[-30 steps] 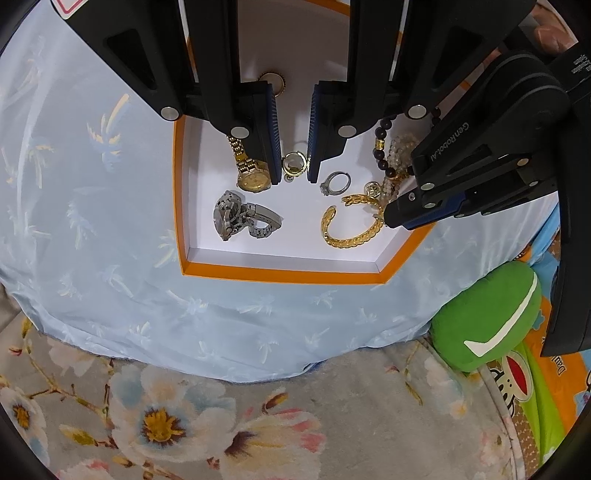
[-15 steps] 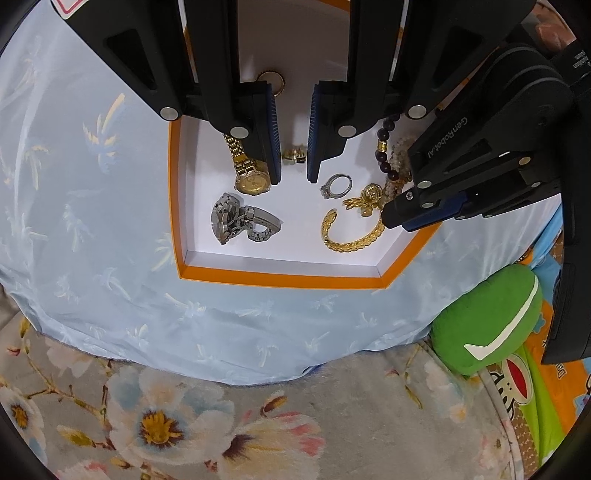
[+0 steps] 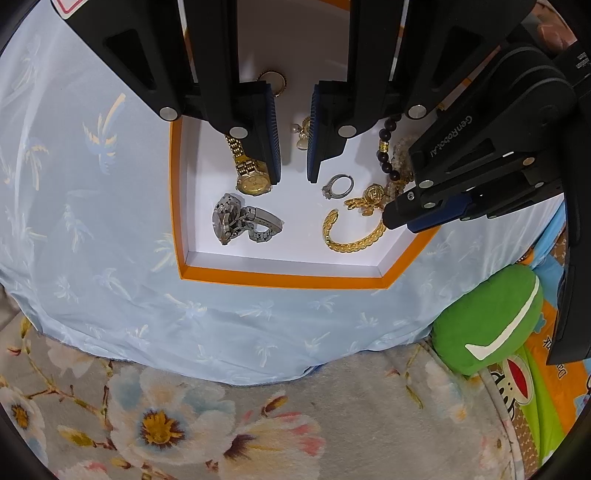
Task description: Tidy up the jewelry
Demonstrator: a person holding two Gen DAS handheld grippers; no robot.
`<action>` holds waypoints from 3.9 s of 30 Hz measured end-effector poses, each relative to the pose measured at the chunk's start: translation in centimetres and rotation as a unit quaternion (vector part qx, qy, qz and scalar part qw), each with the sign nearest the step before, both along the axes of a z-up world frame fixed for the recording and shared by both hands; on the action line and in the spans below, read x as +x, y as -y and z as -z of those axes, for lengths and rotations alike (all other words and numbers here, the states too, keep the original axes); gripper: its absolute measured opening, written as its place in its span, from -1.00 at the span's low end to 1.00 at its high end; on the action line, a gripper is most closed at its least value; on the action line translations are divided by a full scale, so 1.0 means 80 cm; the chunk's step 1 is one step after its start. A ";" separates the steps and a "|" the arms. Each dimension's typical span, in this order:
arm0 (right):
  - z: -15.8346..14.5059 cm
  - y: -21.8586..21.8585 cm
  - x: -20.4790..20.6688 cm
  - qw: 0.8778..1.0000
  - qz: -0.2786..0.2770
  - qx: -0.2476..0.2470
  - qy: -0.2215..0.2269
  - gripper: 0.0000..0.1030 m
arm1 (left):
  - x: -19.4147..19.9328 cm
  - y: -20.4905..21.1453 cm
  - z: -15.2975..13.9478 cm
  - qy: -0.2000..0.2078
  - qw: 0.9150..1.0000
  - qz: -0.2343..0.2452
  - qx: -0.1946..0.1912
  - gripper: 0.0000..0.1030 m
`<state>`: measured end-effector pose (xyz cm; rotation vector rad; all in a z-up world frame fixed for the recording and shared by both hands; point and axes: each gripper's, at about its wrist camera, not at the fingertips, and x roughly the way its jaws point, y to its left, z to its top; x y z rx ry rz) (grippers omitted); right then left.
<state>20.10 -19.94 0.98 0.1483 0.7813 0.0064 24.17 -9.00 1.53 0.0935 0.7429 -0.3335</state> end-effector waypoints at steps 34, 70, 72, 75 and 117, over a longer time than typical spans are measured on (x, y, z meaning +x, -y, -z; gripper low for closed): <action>-0.008 -0.009 -0.124 0.996 0.063 -0.036 0.048 0.23 | -0.130 -0.031 -0.006 0.074 0.997 -0.031 0.021 0.17; -0.002 -0.014 -0.139 0.992 0.105 -0.060 0.023 0.67 | -0.143 -0.049 0.010 0.031 0.992 -0.110 0.061 0.59; -0.002 -0.014 -0.138 0.992 0.105 -0.060 0.023 0.67 | -0.143 -0.049 0.011 0.031 0.992 -0.110 0.061 0.59; -0.002 -0.014 -0.138 0.992 0.105 -0.060 0.023 0.67 | -0.143 -0.048 0.011 0.031 0.992 -0.110 0.062 0.59; -0.001 -0.014 -0.137 0.992 0.105 -0.061 0.022 0.67 | -0.142 -0.052 0.012 0.032 0.990 -0.116 0.072 0.59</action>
